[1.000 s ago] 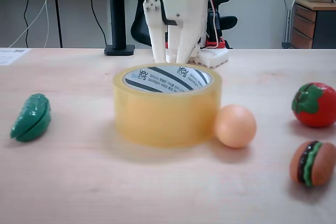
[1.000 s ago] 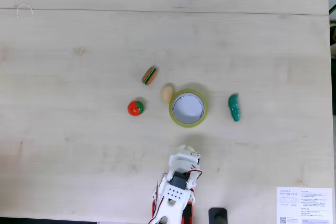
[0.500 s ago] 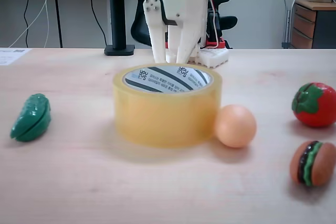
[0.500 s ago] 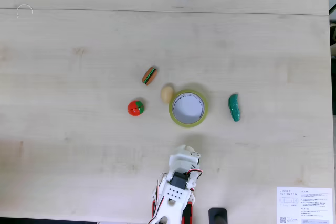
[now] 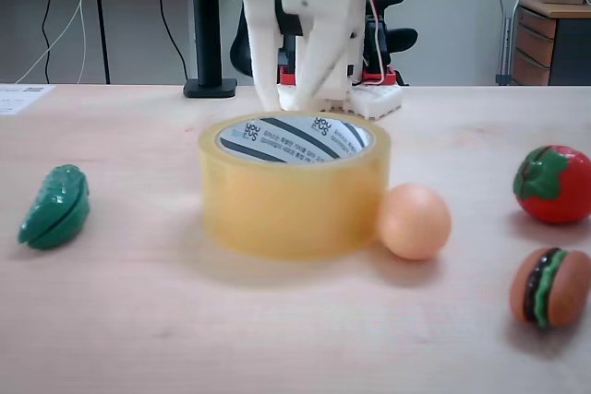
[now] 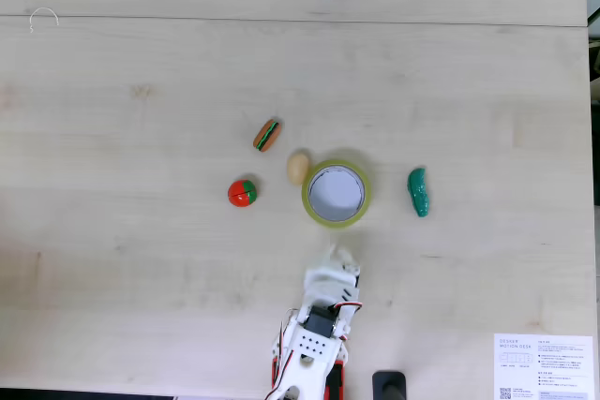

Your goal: Grasp a cucumber and put it in the hole.

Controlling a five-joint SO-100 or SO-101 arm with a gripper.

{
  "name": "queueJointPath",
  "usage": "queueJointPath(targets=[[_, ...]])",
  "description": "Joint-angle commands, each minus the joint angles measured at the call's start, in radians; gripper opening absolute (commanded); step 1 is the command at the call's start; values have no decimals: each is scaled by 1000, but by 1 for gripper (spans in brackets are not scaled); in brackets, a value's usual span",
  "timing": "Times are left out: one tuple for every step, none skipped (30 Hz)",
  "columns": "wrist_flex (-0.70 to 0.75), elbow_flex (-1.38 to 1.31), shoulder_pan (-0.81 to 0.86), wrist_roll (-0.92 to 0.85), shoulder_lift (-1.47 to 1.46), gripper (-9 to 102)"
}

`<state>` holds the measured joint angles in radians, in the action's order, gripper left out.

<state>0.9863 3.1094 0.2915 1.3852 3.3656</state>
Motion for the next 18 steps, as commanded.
queueJointPath(targets=[[-291, -80, 11, -28, 0, 4], [-299, -100, 20, -28, -3, 3], [-296, -129, 25, -23, -23, 3], [-293, -170, 25, -21, -63, 3], [-290, -225, 25, -20, -127, 3], [-290, -295, 25, -20, -213, 4], [-290, -376, 25, -20, -310, 5], [-290, -457, 25, -20, -405, 5], [-290, -540, 25, -20, -494, 5], [-290, -629, 25, -21, -581, 5], [-290, -719, 25, -23, -666, 5], [-290, -810, 26, -21, -742, 5], [-290, -893, 31, -20, -813, 5], [-285, -971, 38, -20, -877, 5], [-270, -1048, 49, -20, -943, 5], [-249, -1120, 61, -20, -1006, 5], [-241, -1180, 75, -20, -1066, 5], [-241, -1230, 86, -20, -1121, 5]])
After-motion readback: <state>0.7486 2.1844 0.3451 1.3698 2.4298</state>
